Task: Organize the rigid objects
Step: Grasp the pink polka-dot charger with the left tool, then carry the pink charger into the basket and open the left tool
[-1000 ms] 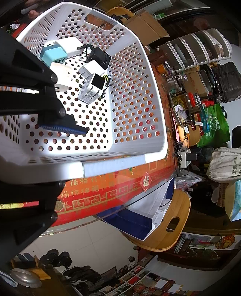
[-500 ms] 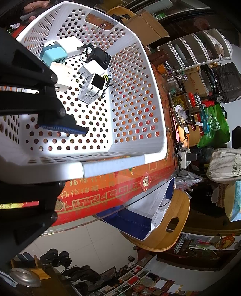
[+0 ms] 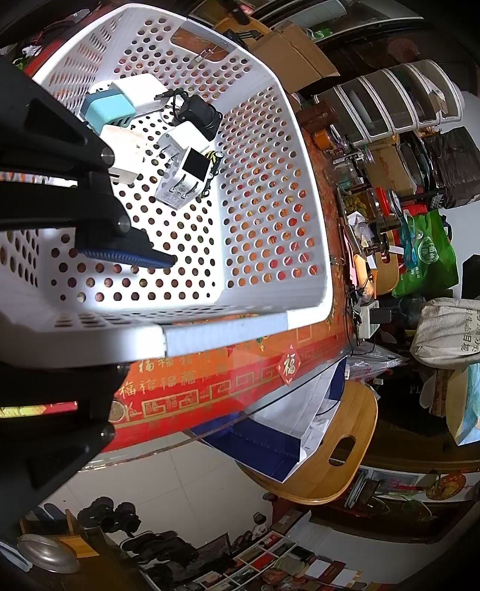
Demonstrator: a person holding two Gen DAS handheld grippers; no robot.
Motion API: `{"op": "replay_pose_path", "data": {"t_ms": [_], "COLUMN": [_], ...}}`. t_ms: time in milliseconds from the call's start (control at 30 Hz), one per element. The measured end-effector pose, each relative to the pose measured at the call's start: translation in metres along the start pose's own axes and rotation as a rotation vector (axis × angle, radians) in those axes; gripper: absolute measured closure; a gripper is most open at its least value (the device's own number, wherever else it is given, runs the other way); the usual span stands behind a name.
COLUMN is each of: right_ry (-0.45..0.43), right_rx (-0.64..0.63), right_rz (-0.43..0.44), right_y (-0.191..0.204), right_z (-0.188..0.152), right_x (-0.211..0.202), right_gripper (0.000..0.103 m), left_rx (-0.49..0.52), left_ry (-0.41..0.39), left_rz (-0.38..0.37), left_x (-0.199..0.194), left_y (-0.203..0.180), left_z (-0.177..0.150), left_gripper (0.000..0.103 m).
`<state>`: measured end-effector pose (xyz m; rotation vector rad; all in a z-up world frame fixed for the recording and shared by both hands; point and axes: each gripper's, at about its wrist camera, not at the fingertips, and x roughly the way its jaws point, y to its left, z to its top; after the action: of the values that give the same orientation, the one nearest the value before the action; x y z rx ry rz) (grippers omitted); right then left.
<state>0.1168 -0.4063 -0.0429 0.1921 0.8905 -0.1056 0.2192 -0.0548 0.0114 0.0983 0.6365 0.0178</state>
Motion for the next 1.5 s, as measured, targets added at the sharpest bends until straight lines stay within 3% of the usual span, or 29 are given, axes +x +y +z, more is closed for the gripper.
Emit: {"op": "replay_pose_path", "data": {"t_ms": [300, 667, 1500], "right_ry": [-0.002, -0.008, -0.010], "right_rx": [-0.001, -0.001, -0.008], "right_rz": [0.002, 0.008, 0.017], "right_y": [0.000, 0.001, 0.002], "right_z": [0.000, -0.001, 0.001], "right_x": [0.000, -0.001, -0.002], "right_gripper": [0.074, 0.074, 0.071], "left_rx": [0.087, 0.129, 0.269], "left_ry": [-0.034, -0.044, 0.004], "left_rz": [-0.059, -0.093, -0.170], "left_x": [-0.024, -0.042, -0.039], "left_y": [-0.051, -0.080, -0.162], "left_z": [0.015, 0.019, 0.000], "left_gripper": [0.069, 0.069, 0.069]}}
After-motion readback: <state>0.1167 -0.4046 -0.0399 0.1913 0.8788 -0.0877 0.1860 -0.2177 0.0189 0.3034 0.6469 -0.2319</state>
